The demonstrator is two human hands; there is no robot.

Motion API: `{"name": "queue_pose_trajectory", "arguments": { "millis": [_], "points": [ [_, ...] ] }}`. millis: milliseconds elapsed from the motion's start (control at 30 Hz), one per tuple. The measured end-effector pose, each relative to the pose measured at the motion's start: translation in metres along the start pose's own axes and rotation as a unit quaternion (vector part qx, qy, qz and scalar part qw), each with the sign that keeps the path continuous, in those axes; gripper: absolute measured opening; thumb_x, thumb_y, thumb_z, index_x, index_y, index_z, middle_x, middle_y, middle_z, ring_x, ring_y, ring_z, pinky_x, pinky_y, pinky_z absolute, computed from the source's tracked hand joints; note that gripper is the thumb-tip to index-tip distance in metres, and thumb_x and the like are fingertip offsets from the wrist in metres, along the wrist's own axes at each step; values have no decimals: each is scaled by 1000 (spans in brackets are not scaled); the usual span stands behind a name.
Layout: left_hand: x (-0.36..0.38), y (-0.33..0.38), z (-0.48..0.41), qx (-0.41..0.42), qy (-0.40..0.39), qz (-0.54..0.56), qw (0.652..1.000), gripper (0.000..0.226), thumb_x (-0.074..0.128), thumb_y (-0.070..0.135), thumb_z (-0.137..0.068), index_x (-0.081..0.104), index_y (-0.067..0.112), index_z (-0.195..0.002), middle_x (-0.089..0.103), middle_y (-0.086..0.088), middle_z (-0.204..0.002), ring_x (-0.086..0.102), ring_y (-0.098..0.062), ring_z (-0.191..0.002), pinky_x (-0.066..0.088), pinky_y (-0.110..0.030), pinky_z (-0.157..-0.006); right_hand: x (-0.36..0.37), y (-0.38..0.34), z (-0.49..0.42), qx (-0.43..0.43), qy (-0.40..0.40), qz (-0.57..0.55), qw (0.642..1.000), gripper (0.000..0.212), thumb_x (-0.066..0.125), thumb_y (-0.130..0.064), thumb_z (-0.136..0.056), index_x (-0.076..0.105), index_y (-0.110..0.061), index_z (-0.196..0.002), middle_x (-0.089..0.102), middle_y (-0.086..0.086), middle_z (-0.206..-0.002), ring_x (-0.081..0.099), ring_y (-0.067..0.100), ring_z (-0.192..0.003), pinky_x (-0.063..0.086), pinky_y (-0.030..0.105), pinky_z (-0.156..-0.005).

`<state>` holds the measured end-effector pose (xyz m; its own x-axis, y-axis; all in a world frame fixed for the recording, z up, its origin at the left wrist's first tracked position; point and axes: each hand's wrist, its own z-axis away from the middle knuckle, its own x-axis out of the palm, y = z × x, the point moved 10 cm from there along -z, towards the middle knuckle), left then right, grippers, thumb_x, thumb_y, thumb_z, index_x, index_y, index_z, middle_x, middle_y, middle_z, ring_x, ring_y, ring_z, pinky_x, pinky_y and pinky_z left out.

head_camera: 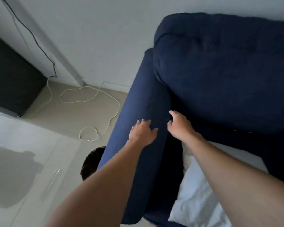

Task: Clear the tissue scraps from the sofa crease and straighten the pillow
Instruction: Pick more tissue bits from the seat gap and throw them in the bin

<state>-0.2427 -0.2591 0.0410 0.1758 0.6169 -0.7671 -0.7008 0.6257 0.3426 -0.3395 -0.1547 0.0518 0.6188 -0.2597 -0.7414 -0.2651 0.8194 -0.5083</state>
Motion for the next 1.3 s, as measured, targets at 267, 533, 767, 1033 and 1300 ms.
{"name": "queue_pose_trajectory", "arguments": {
  "millis": [267, 533, 767, 1033, 1300],
  "points": [
    [97, 179, 13, 107, -71, -54, 990, 58, 43, 41, -98, 31, 17, -150, 29, -7, -157, 20, -26, -148, 23, -41, -118, -92, 189, 63, 128, 60, -14, 990, 39, 45, -12, -95, 46, -3, -133, 46, 12, -141, 45, 30, -130, 37, 39, -102],
    [147, 277, 27, 143, -95, -93, 981, 55, 42, 39, -99, 33, 16, -149, 31, -9, -155, 25, -27, -144, 27, -42, -116, -126, 295, 96, 171, 50, -51, 983, 54, 43, -16, -98, 29, -9, -149, 24, 9, -159, 26, 27, -146, 25, 42, -116],
    [194, 307, 12, 135, -134, -128, 973, 56, 43, 39, -99, 31, 19, -150, 30, -7, -156, 26, -26, -144, 28, -42, -114, -118, 345, 86, 199, 30, -82, 976, 55, 44, -18, -98, 28, -10, -150, 22, 9, -160, 25, 27, -146, 26, 41, -115],
    [262, 323, -37, 126, -173, -160, 964, 55, 43, 38, -98, 32, 21, -149, 31, -5, -155, 27, -24, -144, 31, -41, -112, -90, 404, 40, 219, 4, -97, 971, 51, 46, -14, -96, 34, -7, -145, 27, 12, -157, 31, 30, -142, 30, 41, -111],
    [339, 341, -115, 148, -162, -193, 956, 61, 46, 37, -97, 24, 23, -152, 24, -6, -159, 25, -25, -146, 25, -42, -116, -48, 476, -29, 216, -12, -87, 972, 60, 48, -16, -94, 26, -15, -150, 13, 12, -162, 25, 32, -146, 28, 44, -113]
  ]
}}
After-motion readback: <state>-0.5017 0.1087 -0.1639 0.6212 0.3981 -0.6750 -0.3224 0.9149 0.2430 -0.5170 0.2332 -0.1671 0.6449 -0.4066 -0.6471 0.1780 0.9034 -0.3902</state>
